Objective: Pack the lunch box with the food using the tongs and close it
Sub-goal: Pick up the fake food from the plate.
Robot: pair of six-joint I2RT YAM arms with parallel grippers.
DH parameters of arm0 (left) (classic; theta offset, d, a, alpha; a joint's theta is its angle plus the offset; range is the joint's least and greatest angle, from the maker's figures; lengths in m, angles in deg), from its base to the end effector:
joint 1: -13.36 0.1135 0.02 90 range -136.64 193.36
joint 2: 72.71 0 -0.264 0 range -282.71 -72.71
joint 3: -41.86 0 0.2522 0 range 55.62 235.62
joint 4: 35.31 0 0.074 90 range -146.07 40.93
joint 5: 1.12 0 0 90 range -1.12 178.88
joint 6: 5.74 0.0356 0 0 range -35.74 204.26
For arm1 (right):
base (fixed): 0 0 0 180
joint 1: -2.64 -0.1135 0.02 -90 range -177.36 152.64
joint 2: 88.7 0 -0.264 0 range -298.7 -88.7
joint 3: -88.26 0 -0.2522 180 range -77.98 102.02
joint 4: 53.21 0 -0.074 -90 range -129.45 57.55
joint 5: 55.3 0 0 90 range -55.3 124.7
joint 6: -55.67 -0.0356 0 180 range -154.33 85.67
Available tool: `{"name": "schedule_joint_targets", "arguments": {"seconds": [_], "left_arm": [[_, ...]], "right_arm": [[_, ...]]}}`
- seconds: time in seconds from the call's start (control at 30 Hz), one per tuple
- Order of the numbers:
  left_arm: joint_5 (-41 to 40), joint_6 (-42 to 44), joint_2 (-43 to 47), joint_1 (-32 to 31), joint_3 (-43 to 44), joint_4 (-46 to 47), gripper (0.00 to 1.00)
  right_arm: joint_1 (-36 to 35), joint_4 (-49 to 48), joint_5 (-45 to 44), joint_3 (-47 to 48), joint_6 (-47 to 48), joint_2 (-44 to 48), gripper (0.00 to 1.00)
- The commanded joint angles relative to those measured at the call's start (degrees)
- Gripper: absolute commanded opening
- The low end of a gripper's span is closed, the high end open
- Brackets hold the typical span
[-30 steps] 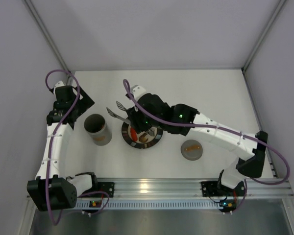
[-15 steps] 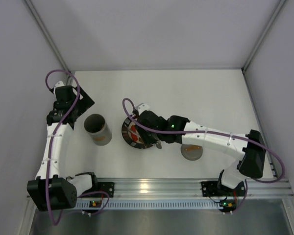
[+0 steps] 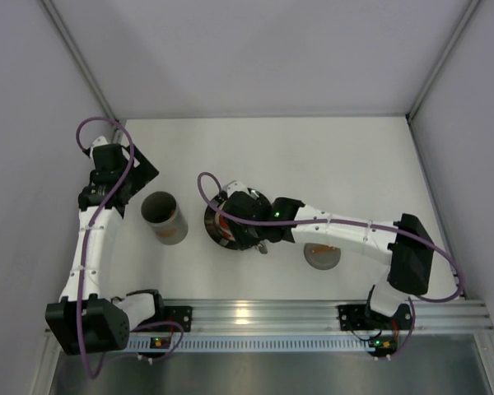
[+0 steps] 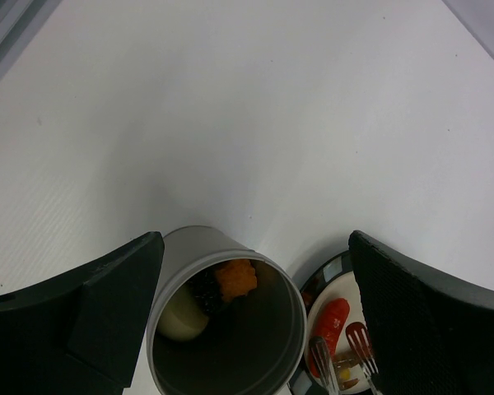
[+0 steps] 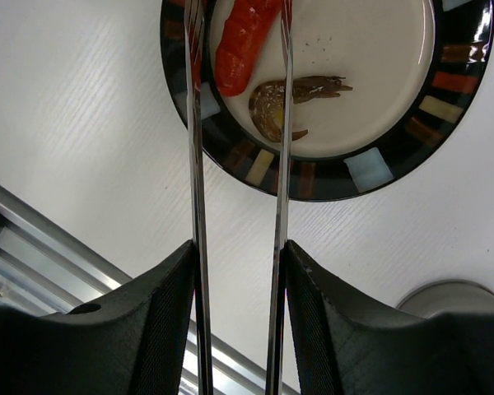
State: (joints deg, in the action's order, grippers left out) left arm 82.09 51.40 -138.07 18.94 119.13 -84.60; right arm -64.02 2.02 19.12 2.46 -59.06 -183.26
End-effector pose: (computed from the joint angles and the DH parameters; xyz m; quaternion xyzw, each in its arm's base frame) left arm 0.2420 0.0279 0.3391 -0.3194 0.8363 -0.0528 0.4425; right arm 0.1492 0.3216 0.2857 -0.3012 0.8981 0.1193 0.2974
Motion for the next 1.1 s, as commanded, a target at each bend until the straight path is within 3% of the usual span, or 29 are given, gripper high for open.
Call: {"name": "schedule_joint_targets", "arguments": {"seconds": [0.0, 0.33, 0.43, 0.57, 0.67, 1.07], "left_arm": [[0.46, 0.43, 1.55, 0.39, -0.14, 3.27, 0.99], [0.46, 0.43, 1.55, 0.39, -0.14, 3.36, 0.99], [0.46, 0.43, 1.55, 0.39, -0.22, 3.27, 0.99], [0.37, 0.34, 1.64, 0.39, -0.22, 3.27, 0.99], [0.37, 0.43, 1.55, 0.39, -0.22, 3.27, 0.99], [0.37, 0.34, 1.55, 0.39, -0.22, 3.27, 0.99]], "right_arm": [[-0.76, -3.86, -0.33, -0.29, -1.02, -0.71, 0.45], [-0.76, -4.65, 0.81, -1.26, -1.28, -2.2, 0.42], [-0.76, -4.56, 0.72, -1.17, -1.11, -2.38, 0.35], [-0.76, -3.6, -0.42, -0.03, -0.76, -1.85, 0.18], [-0.58, -2.1, -1.91, 1.82, -0.06, -1.15, 0.14], [0.38, 2.65, -6.4, 11.48, 3.46, 2.01, 0.11]]}}
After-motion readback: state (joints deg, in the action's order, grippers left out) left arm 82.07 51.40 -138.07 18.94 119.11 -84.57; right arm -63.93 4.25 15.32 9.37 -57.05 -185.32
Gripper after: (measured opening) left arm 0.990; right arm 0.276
